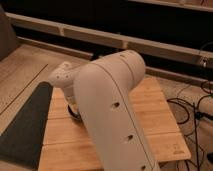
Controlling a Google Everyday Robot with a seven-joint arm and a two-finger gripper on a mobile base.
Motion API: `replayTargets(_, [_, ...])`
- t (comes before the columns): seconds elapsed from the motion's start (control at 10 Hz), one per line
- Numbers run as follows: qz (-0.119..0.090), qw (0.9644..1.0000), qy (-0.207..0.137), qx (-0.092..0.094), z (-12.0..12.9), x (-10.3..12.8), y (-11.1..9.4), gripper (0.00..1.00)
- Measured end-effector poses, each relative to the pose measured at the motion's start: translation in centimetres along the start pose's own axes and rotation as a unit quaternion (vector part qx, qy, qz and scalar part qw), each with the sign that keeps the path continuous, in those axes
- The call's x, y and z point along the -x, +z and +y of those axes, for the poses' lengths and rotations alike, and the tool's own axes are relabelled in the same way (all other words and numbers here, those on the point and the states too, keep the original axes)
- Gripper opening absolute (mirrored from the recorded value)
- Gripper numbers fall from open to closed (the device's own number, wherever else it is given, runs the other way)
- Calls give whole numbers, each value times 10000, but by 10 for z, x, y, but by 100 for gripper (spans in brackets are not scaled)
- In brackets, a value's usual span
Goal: Place the white sponge in the ceramic bowl
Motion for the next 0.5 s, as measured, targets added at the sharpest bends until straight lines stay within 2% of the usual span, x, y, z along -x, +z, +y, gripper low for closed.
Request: replayTargets(0.5, [3,10000,1,2,0,0,0,58])
